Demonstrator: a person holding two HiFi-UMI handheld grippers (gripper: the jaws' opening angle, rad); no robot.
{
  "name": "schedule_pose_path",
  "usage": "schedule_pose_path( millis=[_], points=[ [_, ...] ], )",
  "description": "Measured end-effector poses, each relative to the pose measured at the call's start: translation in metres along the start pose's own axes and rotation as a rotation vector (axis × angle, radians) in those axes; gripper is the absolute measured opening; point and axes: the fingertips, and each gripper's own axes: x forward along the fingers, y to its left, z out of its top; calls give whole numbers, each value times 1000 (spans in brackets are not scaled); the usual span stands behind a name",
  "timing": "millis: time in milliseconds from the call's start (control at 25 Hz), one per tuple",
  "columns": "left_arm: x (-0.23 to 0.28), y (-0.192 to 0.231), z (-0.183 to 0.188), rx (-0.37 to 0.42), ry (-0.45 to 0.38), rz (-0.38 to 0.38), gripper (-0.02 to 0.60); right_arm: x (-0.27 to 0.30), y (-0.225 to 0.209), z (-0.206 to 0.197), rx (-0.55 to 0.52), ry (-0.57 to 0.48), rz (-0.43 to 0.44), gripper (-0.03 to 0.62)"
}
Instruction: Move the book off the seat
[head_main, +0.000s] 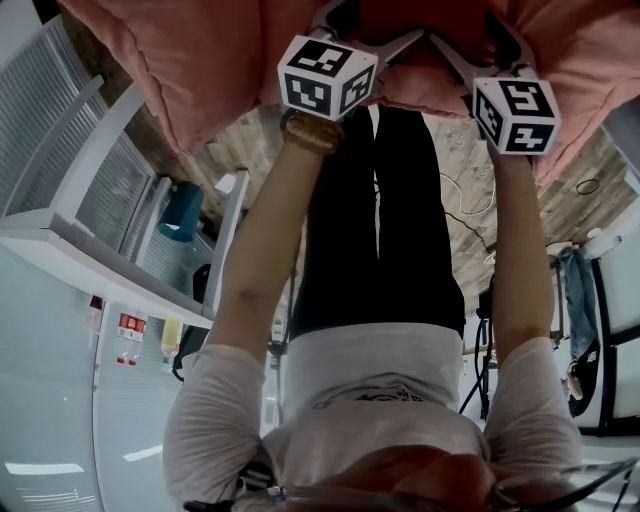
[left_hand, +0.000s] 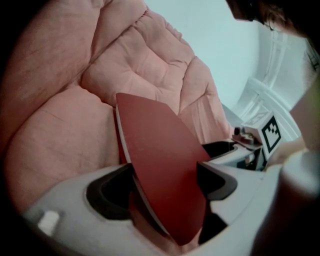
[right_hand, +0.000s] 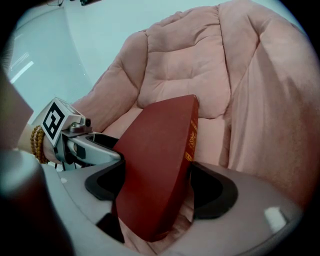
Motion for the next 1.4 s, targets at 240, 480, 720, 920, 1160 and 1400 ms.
schedule_pose_path(
  millis=[240,480,720,920,1160,1400],
  points=[
    [-8,-4,8,19,8,18,383,-8,6,6,17,-6,-1,414],
    [-23,-11,32,58,-20,45,367,-21,14,20,37,-26,-2,411],
    [-41,-27,58,86,-39,52,365,-45,23,44,47,-55,-19,410],
    [-60,-41,81,103,-62,60,365,-67,33,67,19,-79,-28,408],
    [-89,-62,109,130,-92,79,362,-96,50,95,-2,-115,-28,408],
    [-125,-88,142,149,-119,86,360,-134,71,127,-11,-153,-40,407]
  ],
)
